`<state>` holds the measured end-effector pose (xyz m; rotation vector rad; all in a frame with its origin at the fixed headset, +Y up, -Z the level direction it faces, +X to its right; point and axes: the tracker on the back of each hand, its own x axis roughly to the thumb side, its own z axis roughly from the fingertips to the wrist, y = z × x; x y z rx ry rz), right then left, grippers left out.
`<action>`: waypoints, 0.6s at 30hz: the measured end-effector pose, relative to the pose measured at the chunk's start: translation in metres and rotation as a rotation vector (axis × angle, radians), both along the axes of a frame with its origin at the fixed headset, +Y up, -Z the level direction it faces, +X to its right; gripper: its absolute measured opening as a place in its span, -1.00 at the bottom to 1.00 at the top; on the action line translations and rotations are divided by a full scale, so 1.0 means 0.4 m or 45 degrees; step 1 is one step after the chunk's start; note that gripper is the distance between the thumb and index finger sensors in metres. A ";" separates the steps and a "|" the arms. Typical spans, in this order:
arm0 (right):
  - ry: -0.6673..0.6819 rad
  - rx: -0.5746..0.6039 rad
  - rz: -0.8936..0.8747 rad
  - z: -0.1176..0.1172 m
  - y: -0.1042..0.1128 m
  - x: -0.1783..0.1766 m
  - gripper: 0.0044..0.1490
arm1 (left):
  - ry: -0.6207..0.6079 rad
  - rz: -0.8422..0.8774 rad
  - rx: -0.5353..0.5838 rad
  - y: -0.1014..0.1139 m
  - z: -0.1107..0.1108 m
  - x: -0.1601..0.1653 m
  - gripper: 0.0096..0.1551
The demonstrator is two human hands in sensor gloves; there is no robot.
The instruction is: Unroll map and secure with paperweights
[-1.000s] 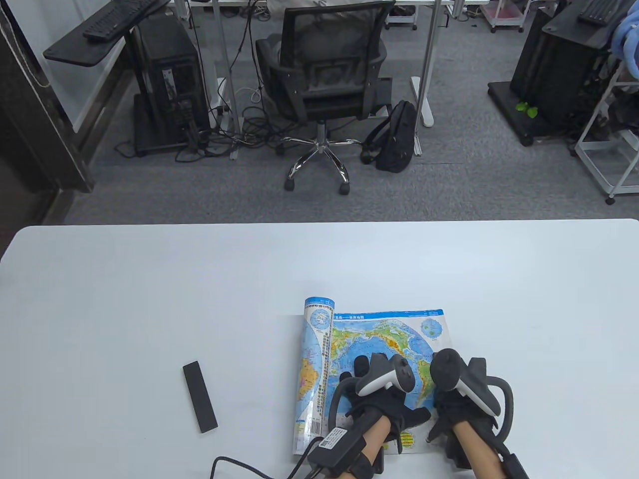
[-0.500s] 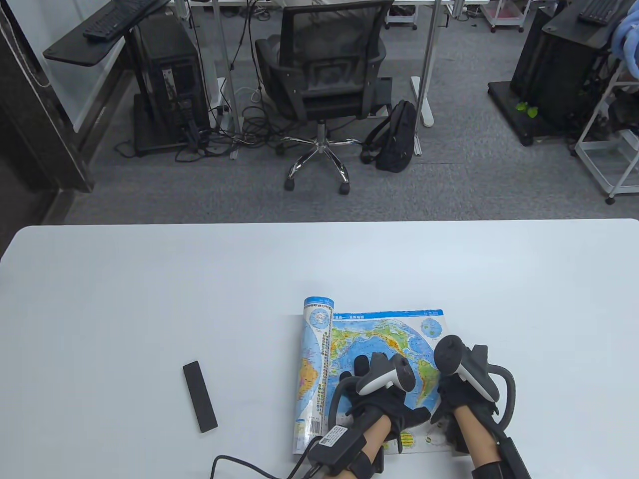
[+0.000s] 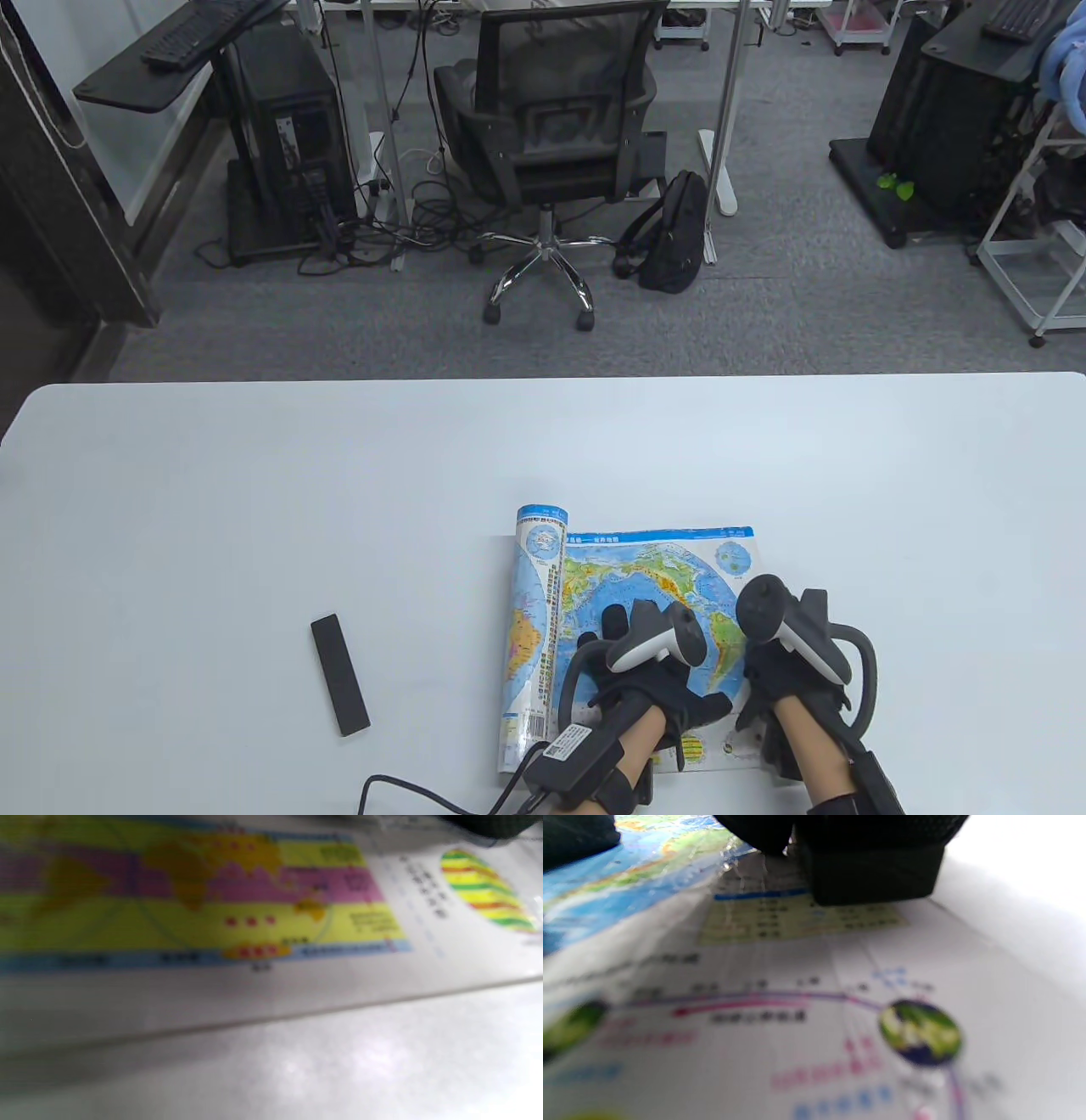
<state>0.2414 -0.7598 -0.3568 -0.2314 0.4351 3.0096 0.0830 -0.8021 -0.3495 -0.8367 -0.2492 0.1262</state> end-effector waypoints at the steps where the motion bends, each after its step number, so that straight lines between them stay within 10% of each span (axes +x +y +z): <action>1: 0.001 -0.001 0.003 0.001 0.000 -0.001 -0.29 | -0.001 0.001 0.004 0.000 -0.001 0.000 0.11; 18: 0.010 -0.027 0.037 0.005 -0.001 -0.009 -0.28 | -0.060 0.097 0.210 0.027 0.004 -0.091 0.04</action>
